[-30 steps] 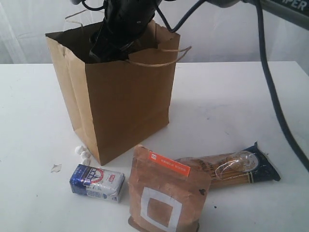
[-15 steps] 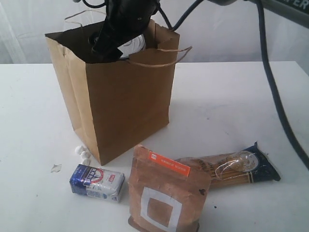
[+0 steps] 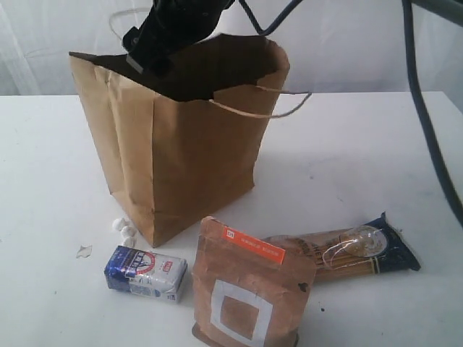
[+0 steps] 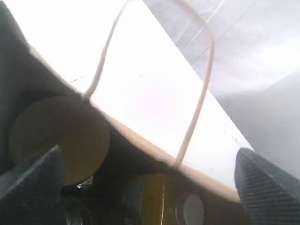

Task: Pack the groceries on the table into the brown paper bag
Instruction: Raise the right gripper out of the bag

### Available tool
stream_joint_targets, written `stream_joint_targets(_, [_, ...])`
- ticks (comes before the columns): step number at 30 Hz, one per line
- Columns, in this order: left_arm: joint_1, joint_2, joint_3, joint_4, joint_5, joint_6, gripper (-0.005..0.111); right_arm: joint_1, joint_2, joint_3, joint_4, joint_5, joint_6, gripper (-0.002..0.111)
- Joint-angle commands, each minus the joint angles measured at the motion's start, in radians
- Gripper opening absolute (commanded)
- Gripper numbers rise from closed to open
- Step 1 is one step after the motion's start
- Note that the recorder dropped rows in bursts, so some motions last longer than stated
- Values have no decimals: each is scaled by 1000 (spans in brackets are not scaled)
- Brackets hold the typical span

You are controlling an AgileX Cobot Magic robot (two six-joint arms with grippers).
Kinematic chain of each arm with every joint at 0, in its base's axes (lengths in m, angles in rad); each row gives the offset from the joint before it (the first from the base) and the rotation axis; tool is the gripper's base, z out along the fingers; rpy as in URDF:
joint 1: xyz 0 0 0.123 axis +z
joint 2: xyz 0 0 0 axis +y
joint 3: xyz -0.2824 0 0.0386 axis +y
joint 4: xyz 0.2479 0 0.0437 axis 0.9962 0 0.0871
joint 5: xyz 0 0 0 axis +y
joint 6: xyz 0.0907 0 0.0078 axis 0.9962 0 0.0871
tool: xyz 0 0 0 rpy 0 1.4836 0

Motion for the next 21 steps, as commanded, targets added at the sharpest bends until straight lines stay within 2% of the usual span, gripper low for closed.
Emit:
stream_joint_targets(1, [-4,-5,4,-10,2,-3,0,1,-11,-5,5,-16,10,91])
stream_joint_targets(13, [-4,-5,4,-10,2,-3,0,1,-18,-59,3,-7,89,90])
stream_joint_targets(16, [-4,-5,4,-7,2,-3,0,1,-40,-74,1,34,120,90])
stream_joint_targets(21, [-4,-5,4,-7,2,-3,0,10,-93,-74,-18,184,120,81])
